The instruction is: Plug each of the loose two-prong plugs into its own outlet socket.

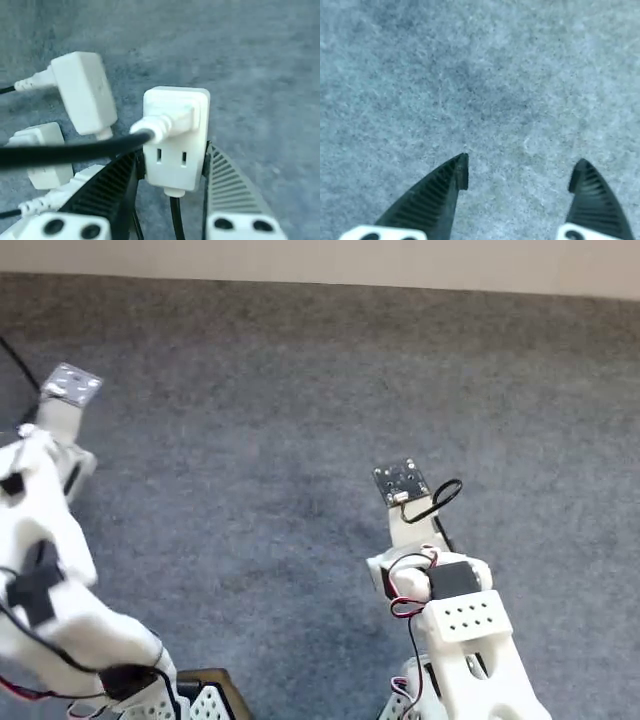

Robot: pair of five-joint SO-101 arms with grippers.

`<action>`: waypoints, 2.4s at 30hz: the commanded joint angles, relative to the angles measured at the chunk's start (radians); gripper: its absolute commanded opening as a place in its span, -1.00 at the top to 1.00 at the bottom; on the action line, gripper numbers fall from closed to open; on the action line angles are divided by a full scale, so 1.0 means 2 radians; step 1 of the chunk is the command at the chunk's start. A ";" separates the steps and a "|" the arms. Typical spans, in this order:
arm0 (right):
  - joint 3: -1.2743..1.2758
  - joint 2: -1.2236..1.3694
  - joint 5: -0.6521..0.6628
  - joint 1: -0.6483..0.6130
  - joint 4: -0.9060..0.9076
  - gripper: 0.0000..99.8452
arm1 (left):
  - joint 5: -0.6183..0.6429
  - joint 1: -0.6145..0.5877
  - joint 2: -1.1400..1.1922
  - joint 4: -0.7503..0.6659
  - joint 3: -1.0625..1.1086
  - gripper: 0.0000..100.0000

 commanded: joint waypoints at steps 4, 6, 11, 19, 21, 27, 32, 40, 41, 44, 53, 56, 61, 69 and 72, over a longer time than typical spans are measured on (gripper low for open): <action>-0.003 -0.009 -0.003 0.005 -0.020 0.46 | 0.006 -0.030 0.138 0.028 -0.155 0.98; -0.003 -0.009 -0.003 0.005 -0.020 0.46 | 0.006 -0.030 0.160 0.040 -0.169 0.96; -0.003 -0.009 -0.003 0.005 -0.020 0.47 | 0.008 -0.030 0.163 0.065 -0.181 0.52; -0.004 -0.009 -0.003 0.006 -0.043 0.77 | 0.064 -0.015 0.072 0.066 -0.181 0.41; -0.007 -0.010 -0.003 0.007 -0.045 0.78 | 0.094 -0.005 0.033 0.071 -0.181 0.41; -0.036 -0.049 -0.005 0.077 -0.039 0.83 | 0.170 0.067 -0.115 0.152 -0.177 0.49; -0.030 -0.194 -0.006 0.088 0.018 0.88 | 0.203 0.153 -0.251 0.211 -0.123 0.87; 0.074 -0.438 -0.004 0.089 0.092 0.93 | 0.232 0.213 -0.438 0.209 0.111 0.99; 0.082 -0.447 -0.003 0.089 0.094 0.94 | 0.232 0.216 -0.461 0.198 0.146 0.99; 0.090 -0.425 -0.003 0.089 0.078 0.95 | 0.250 0.216 -0.551 0.147 0.258 0.99; 0.158 -0.437 -0.004 0.090 0.063 0.96 | 0.261 0.256 -0.904 0.073 0.593 0.99; 0.180 -0.437 -0.004 0.090 0.060 0.96 | 0.261 0.267 -0.997 0.073 0.667 0.99; 0.237 -0.437 -0.004 0.091 0.044 0.96 | 0.261 0.272 -0.980 0.069 0.710 0.99; 0.276 -0.433 -0.004 0.091 0.046 0.96 | 0.259 0.268 -0.981 0.073 0.725 0.99; 0.276 -0.433 -0.004 0.091 0.049 0.96 | 0.259 0.268 -0.981 0.073 0.725 0.99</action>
